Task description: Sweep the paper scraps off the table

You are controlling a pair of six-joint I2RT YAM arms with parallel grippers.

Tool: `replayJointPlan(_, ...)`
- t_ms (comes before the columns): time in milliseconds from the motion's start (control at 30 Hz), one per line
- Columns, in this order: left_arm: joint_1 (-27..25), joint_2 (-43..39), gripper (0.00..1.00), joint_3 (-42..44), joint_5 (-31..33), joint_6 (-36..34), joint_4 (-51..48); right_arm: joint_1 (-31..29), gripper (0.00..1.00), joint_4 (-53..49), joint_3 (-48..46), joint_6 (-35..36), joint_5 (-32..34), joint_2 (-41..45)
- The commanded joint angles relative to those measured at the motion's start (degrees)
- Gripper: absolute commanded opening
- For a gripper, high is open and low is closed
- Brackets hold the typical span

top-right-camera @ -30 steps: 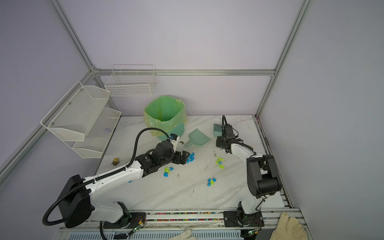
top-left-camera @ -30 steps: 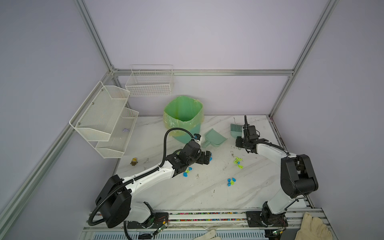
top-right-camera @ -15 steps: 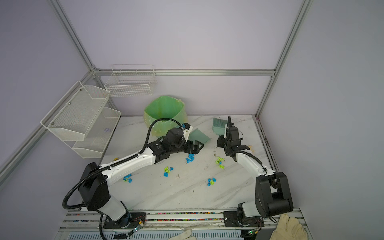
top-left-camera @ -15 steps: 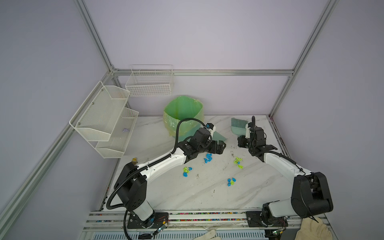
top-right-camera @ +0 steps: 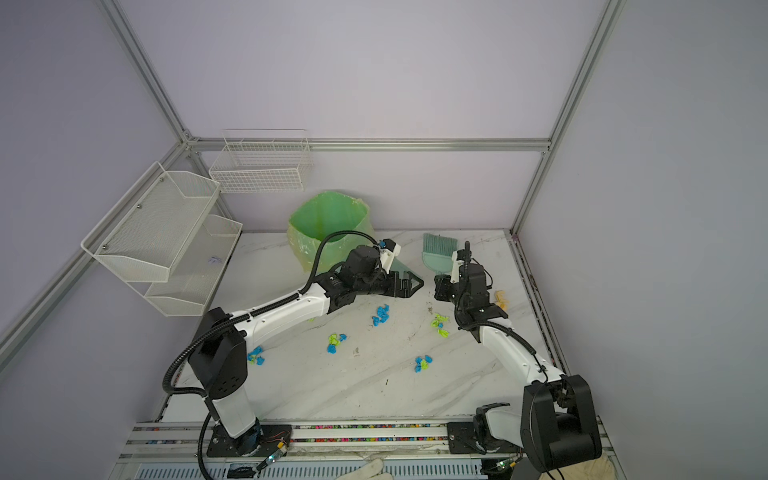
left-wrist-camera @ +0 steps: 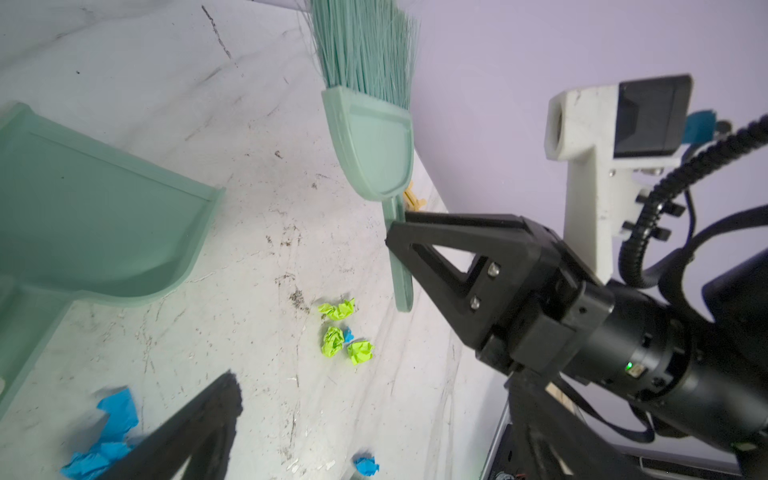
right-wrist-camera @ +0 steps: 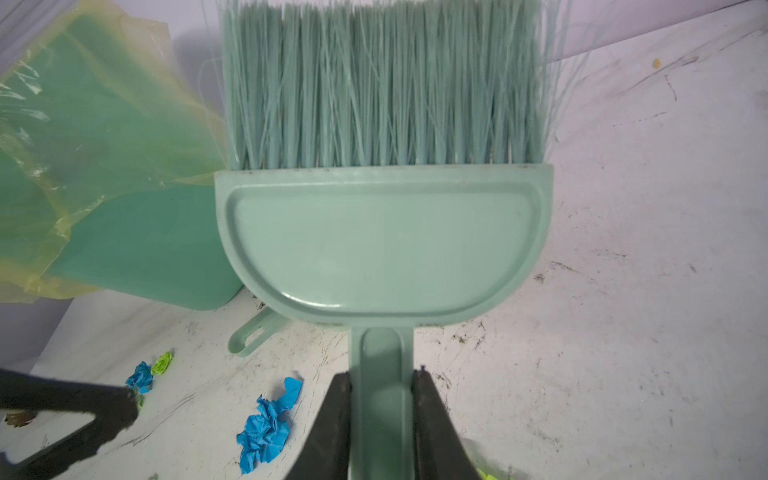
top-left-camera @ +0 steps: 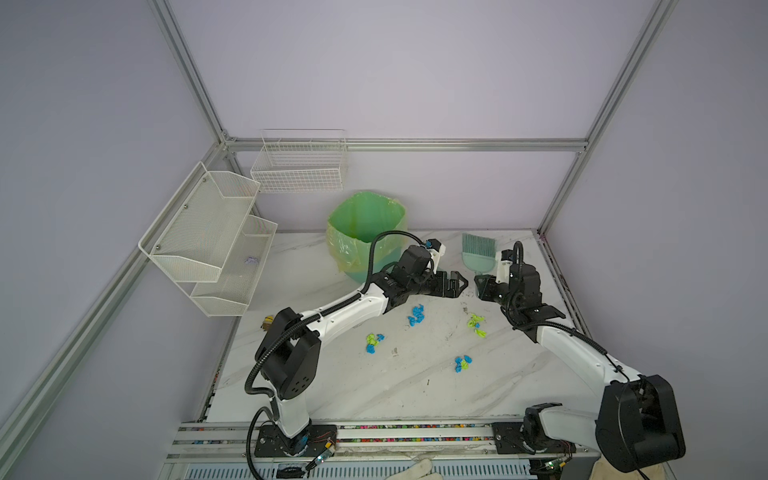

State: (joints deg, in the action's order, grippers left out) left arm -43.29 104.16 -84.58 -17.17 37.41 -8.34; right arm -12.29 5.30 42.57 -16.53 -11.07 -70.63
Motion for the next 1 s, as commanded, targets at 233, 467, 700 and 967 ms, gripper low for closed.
replayJointPlan(233,1.6,5.1,0.94,-8.1,-6.6,4.9,10.7,-0.3,0.07,4.3,-4.4,-4.3,-4.0,5.9)
replayJointPlan(467,1.6,7.2,0.85,-7.7,-5.6,7.6,16.5,-0.4,0.07,3.1,-4.9,-4.6,-5.4,7.8)
replayJointPlan(700,1.4,9.4,0.77,-8.5,-5.5,11.1,18.8,-0.8,0.07,3.5,-6.0,-5.2,-5.7,8.5)
replayJointPlan(967,1.2,10.0,0.66,-8.5,-4.4,12.8,20.1,-2.0,0.07,4.5,-6.2,-5.4,-5.2,7.7)
